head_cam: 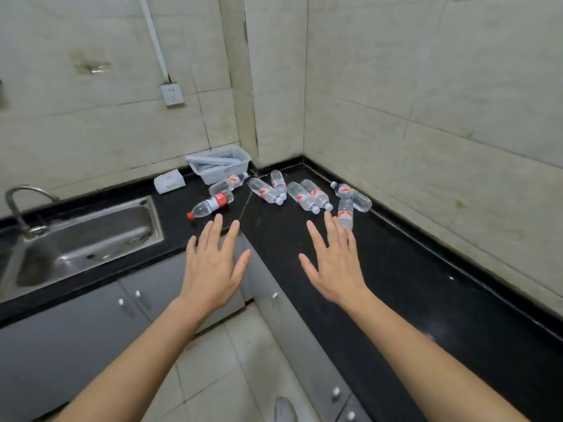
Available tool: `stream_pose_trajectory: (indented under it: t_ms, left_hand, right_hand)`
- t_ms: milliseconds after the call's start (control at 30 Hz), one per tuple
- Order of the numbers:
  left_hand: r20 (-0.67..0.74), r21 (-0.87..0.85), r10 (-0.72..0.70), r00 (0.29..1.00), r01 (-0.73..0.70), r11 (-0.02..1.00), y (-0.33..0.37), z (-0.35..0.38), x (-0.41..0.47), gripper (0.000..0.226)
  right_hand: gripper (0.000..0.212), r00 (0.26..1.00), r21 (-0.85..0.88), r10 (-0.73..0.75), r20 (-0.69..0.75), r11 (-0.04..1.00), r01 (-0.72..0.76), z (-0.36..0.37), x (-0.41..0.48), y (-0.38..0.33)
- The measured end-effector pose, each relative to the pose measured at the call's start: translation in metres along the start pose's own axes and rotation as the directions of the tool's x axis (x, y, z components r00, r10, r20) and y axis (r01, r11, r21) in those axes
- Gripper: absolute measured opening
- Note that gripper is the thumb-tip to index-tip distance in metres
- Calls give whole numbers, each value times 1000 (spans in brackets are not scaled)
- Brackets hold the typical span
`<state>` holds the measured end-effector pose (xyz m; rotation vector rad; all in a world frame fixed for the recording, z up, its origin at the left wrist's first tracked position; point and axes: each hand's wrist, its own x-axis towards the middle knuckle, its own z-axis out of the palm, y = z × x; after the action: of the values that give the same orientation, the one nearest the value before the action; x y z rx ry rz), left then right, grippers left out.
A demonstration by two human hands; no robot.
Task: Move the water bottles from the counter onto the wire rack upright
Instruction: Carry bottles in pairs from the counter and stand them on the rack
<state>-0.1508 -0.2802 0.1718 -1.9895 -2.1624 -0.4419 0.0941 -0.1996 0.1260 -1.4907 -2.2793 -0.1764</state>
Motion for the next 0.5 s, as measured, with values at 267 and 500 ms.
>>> stream_pose_trajectory:
  t_ms: [267, 500]
  left_hand:
    - [124, 96, 6, 992, -18, 995, -64, 41, 176, 75]
    - [122, 47, 37, 992, -43, 998, -106, 63, 295, 74]
  right_hand:
    - [72, 997, 35, 15, 74, 999, -17, 85, 175, 1]
    - [70, 994, 29, 32, 108, 999, -36, 120, 285, 7]
